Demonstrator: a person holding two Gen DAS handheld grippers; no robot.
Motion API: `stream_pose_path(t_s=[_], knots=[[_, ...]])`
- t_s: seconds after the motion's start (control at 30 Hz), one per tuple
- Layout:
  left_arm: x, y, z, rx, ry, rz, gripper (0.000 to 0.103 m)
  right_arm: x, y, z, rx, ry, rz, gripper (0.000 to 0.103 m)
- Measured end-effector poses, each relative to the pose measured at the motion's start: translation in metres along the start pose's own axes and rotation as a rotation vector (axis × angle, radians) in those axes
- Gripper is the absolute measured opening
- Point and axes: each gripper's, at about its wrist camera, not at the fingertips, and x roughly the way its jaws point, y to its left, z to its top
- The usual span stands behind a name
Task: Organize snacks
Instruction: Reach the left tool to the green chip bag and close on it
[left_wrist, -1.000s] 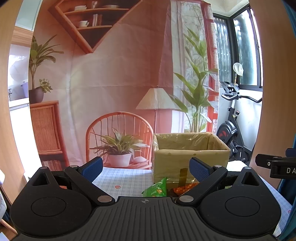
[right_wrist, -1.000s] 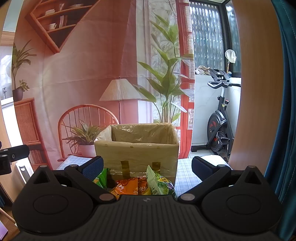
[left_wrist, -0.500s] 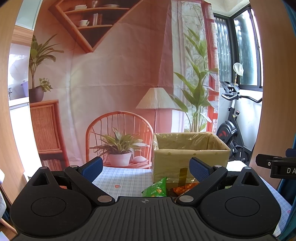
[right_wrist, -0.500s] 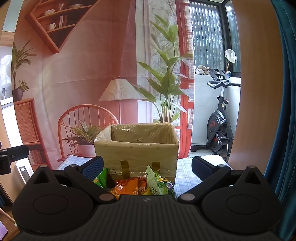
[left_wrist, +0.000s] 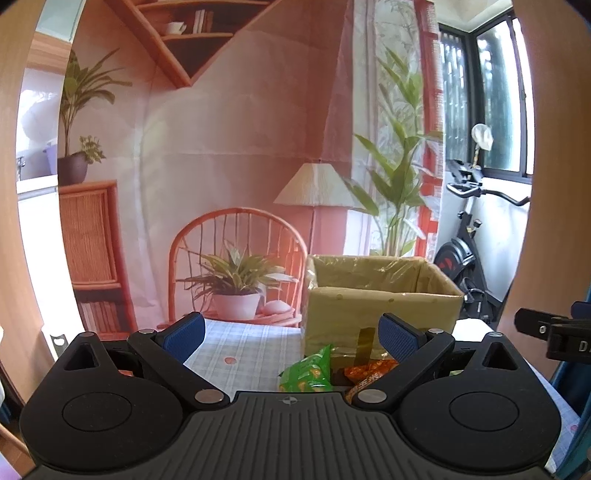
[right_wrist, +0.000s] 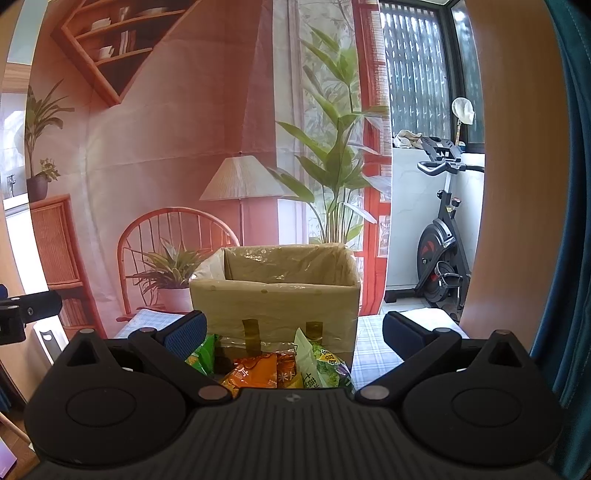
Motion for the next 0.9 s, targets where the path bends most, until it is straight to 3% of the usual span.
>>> stream_pose_path(t_s=[0.27,0.47,0.57,0.7,0.9], knots=[[0.043,0.002,-0.016,0.042,0.032,0.08,0.103,0.035,0.0,-0.026,-0.078,-0.073,0.026,0.103],[0.086,0.017,-0.034,0.039,0.063,0.084,0.103,0.082,-0.003,-0.063,-0.04,0.014,0.055,0.103],[0.1,0.024,-0.042,0.031,0.074,0.085,0.102,0.104,0.002,-0.08,-0.066,0.094,0.072,0.103],[0.119,0.033,-0.054,0.007,0.099,0.084,0.102,0.13,-0.005,-0.099,-0.012,0.186,0.075,0.103],[0.145,0.041,-0.072,-0.026,0.172,0.06,0.1,0.148,-0.008,-0.125,-0.076,0.204,0.015,0.103]])
